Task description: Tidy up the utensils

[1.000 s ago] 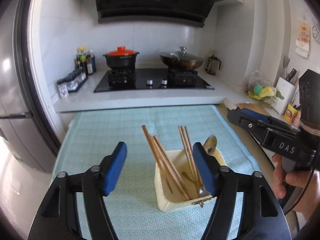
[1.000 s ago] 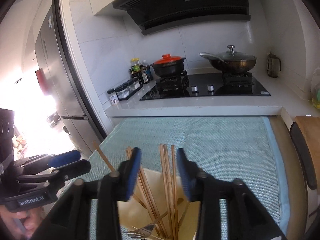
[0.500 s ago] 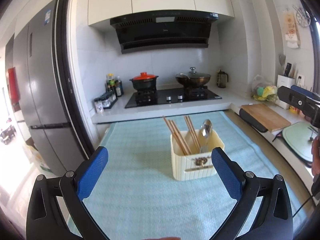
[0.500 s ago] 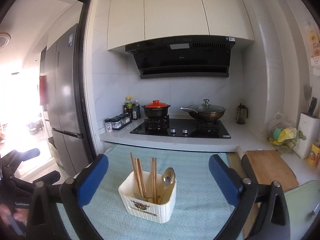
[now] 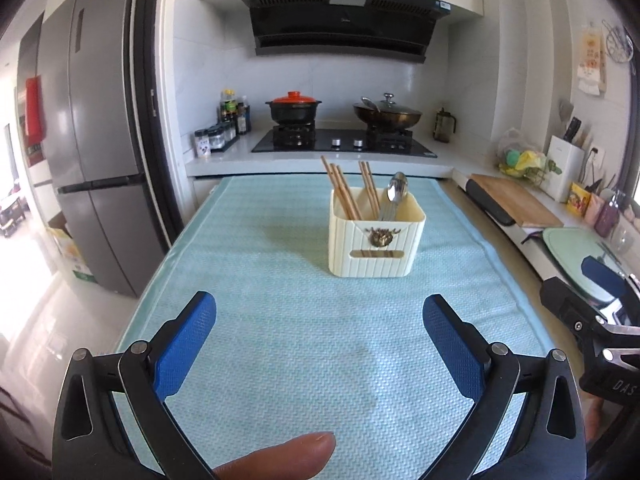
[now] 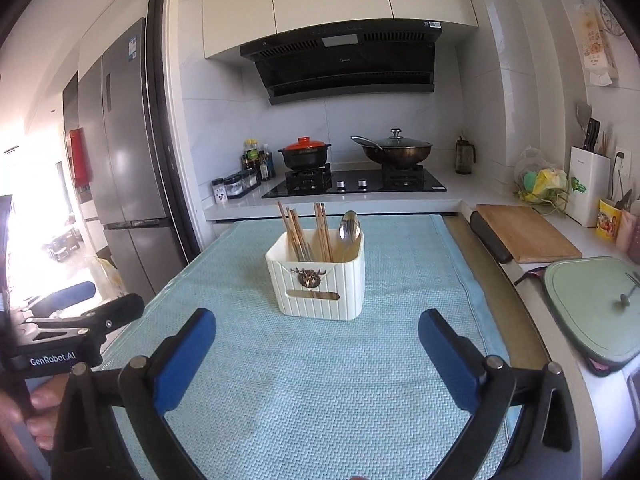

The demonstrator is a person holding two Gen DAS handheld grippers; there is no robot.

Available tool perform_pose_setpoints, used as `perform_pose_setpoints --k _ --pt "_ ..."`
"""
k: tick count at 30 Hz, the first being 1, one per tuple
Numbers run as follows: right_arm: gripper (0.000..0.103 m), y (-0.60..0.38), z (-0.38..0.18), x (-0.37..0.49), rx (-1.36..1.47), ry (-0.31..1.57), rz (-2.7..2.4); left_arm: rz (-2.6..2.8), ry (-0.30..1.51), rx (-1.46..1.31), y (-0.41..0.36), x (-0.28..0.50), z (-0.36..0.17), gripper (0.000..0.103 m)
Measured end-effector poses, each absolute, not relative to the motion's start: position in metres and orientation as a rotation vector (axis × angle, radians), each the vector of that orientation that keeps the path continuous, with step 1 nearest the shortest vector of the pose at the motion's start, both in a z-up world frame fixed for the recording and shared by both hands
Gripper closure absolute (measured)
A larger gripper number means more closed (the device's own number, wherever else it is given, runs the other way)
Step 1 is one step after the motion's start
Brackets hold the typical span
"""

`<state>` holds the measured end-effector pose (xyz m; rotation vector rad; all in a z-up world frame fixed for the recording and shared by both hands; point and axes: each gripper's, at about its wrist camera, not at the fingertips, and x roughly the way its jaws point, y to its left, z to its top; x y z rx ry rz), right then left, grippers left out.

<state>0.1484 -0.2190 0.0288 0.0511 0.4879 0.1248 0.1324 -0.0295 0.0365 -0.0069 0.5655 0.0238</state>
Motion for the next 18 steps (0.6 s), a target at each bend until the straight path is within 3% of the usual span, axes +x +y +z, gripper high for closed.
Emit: perform_pose_setpoints --k 18 --pt "0.000 -0.210 0.043 0.129 -0.008 0.505 0.100 0.108 0.593 0.005 -0.024 0.128 0.033 0.000"
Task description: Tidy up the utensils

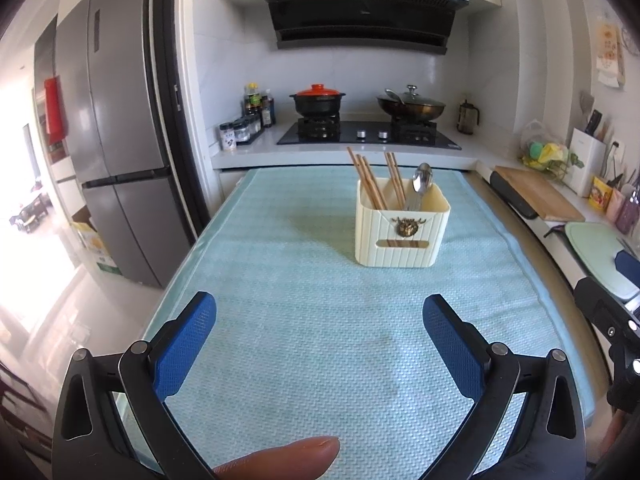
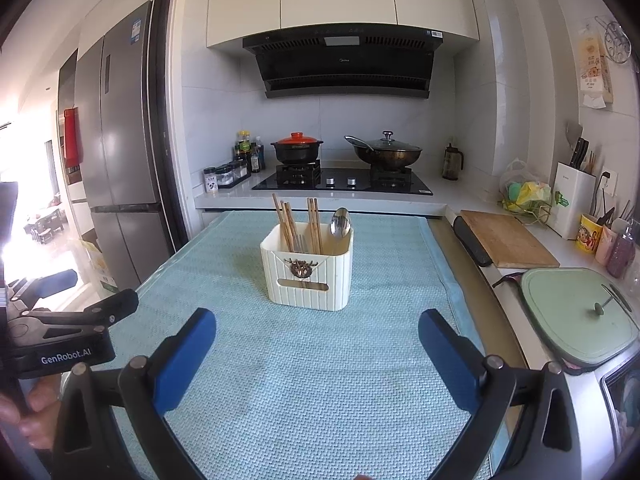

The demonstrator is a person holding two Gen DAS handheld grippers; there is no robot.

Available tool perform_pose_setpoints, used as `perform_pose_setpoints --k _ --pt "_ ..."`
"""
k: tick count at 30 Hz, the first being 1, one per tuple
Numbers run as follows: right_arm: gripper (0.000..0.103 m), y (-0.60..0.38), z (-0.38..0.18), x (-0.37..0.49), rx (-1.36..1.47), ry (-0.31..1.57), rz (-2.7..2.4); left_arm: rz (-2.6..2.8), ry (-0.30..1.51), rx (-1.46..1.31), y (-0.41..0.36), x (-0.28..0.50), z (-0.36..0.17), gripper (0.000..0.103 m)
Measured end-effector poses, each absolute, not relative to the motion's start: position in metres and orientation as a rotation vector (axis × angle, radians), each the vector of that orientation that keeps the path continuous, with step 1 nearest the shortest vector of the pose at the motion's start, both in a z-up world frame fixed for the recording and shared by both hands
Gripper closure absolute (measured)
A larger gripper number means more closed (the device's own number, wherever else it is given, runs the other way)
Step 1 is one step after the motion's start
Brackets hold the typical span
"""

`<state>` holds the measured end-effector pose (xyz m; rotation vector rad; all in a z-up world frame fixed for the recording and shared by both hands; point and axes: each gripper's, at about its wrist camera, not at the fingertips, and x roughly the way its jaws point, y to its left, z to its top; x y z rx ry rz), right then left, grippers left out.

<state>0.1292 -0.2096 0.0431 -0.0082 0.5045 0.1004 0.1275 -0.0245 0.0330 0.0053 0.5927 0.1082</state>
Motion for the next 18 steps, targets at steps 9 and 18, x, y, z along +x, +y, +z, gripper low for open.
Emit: perform_pose_setpoints --k 9,18 --pt "0.000 -0.202 0.044 0.128 -0.018 0.506 0.107 0.108 0.601 0.005 -0.020 0.127 0.032 0.000" --pt "0.000 -0.199 0.043 0.129 -0.019 0.515 0.119 0.103 0.591 0.009 -0.020 0.125 0.036 0.000"
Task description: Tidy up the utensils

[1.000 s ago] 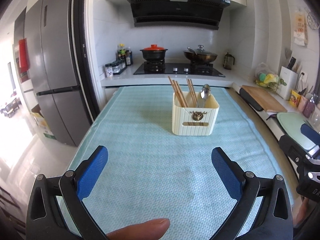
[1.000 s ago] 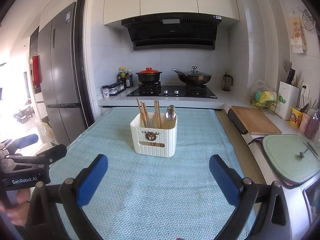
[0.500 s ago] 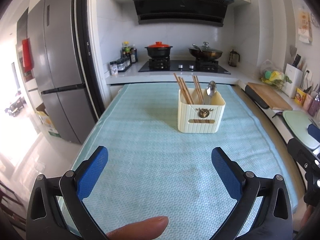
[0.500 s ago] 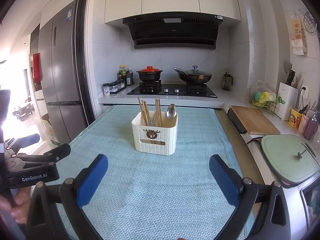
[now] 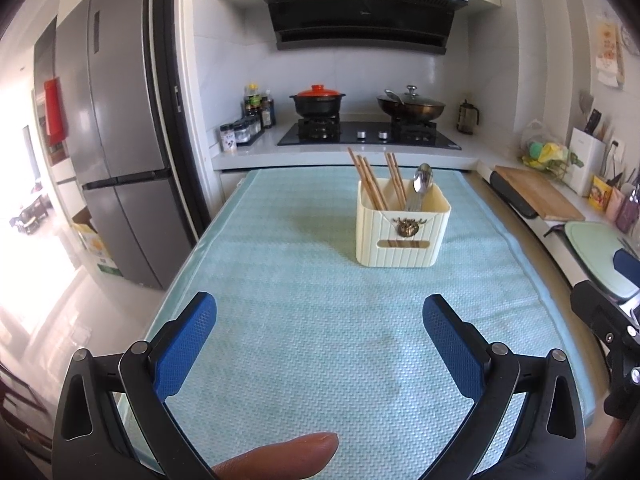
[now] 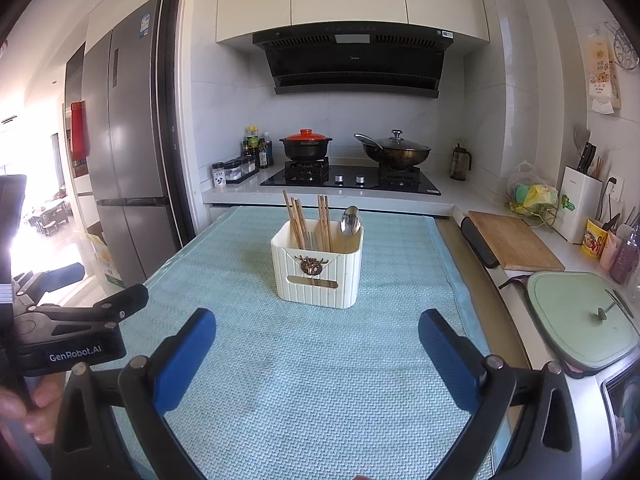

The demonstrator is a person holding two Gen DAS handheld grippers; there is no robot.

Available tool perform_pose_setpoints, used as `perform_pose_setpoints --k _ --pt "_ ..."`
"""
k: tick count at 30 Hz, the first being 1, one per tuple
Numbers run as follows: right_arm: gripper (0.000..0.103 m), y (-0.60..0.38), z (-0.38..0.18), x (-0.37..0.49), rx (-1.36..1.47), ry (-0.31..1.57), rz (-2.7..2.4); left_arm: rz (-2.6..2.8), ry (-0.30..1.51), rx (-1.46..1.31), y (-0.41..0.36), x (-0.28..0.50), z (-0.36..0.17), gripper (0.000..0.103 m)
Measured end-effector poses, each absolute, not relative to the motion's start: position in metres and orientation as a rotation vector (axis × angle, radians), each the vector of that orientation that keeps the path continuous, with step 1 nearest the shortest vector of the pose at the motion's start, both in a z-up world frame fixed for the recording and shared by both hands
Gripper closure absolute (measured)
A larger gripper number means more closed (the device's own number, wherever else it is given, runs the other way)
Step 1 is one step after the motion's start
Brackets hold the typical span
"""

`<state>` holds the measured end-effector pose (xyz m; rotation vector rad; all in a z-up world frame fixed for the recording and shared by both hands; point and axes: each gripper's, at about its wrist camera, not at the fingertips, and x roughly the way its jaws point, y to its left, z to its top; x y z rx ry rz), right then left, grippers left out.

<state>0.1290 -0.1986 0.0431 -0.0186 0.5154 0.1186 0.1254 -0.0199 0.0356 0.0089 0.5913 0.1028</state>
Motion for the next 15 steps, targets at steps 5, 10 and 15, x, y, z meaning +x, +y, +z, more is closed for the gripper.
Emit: perform_pose_setpoints --k 5,10,15 --pt "0.000 -0.1968 0.0438 0.1274 -0.023 0.511 0.117 0.102 0.584 0.011 -0.0209 0.1238 0.0385 0.000" --pt "0.000 -0.1985 0.0457 0.1252 -0.023 0.506 0.120 0.102 0.583 0.011 -0.0210 0.1232 0.0394 0.000" --pt "0.000 -0.1983 0.0473 0.1218 -0.026 0.497 0.120 0.099 0.582 0.012 -0.0217 0.1226 0.0396 0.000"
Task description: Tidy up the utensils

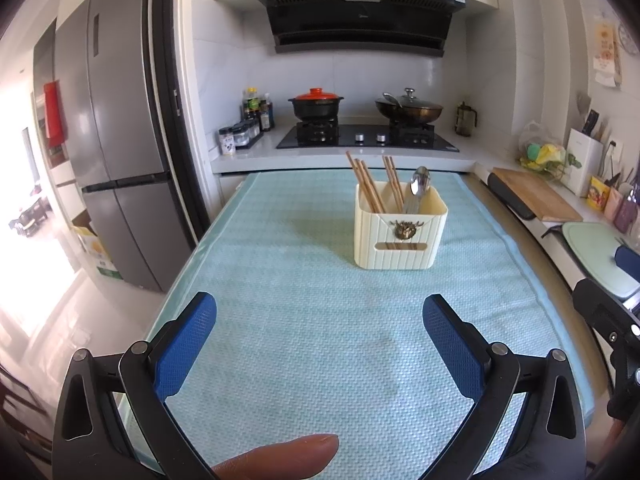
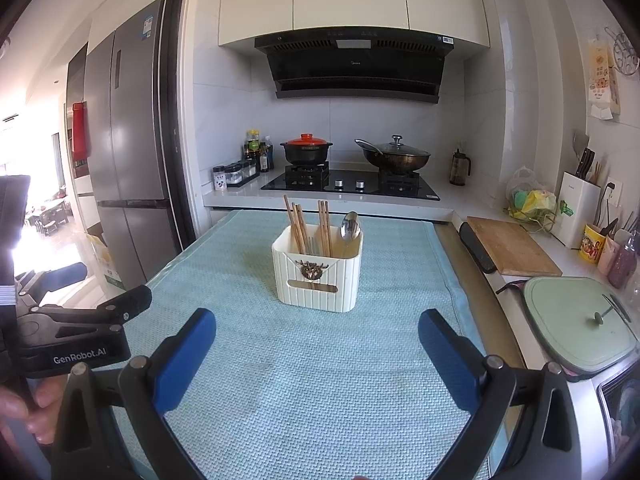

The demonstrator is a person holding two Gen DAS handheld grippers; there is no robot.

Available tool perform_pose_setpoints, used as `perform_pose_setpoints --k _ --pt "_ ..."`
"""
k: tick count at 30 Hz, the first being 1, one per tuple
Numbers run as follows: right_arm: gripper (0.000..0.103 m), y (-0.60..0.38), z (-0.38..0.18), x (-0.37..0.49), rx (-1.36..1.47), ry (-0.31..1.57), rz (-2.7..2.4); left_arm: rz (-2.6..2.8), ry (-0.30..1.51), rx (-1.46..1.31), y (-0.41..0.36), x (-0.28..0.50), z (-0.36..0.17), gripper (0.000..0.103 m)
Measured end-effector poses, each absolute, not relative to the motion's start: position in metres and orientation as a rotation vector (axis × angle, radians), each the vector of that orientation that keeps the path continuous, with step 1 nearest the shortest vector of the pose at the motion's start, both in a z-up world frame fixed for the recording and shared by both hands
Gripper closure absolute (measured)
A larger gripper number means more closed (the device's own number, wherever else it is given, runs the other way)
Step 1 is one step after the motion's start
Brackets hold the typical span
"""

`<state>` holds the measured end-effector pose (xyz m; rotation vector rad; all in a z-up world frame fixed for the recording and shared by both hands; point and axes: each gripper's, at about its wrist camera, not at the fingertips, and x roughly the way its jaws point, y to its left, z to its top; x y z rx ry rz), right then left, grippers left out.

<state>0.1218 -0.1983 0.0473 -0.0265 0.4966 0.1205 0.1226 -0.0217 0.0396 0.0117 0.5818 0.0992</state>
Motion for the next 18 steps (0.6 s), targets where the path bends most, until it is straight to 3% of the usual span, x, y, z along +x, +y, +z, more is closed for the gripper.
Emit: perform_pose_setpoints --k 18 --pt "0.000 -0.1985 0.0517 0.1167 -0.033 0.485 0.128 0.091 0.577 0.007 -0.0200 0.1185 0.0435 0.000"
